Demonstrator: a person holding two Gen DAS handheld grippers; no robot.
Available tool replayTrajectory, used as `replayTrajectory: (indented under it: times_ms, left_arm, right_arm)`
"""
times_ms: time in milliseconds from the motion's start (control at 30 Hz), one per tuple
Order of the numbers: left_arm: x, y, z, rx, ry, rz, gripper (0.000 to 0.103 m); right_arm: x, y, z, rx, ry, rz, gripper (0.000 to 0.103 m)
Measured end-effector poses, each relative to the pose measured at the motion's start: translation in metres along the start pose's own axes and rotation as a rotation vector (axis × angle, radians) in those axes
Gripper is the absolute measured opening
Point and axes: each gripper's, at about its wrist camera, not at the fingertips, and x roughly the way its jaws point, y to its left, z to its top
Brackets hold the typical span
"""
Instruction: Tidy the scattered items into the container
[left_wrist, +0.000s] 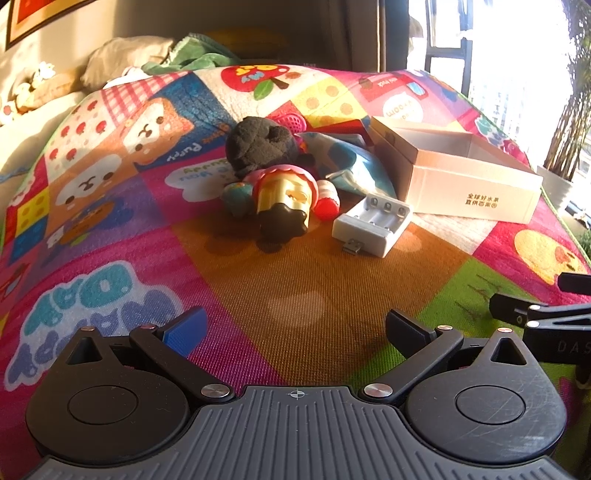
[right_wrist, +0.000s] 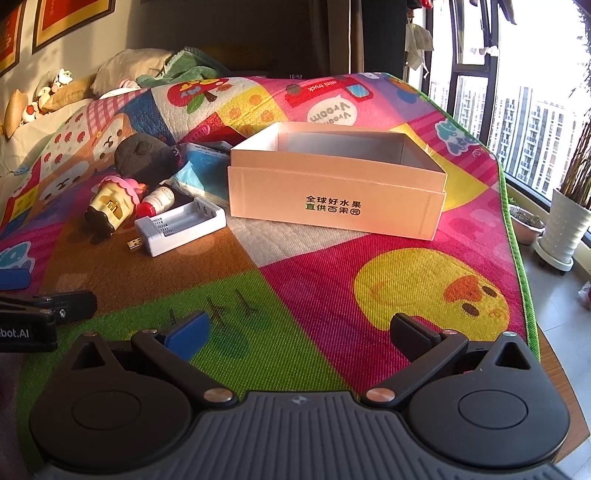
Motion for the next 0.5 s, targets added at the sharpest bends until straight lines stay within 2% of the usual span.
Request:
replayTrajectory:
  times_ms: [133,267,367,500]
  left_arm:
    - [0.000,0.002,0.000,0.002,0.001,-0.018,0.103]
    - [-0.008,0.006,0.004,0.033,-0.023,-0.126,0.103]
    - [-0.010,0.005,0.013,0.099,-0.061,-0.103,0.103]
    - [-0.001,0.020,0.035,0.029,-0.078,-0.094,0.103]
  right_arm:
    - [0.002,-0.005,0.002,0.006,0.024,0.029,0.103]
    - [0.001,-0.005,0.006,-0.010,0.066,0.035,0.103]
    - [-0.002,-0.008,0.007,-0.013,0.098,0.057,0.103]
    - [-0.003,-0.012,0.005,-0.016,0.099,0.083,0.103]
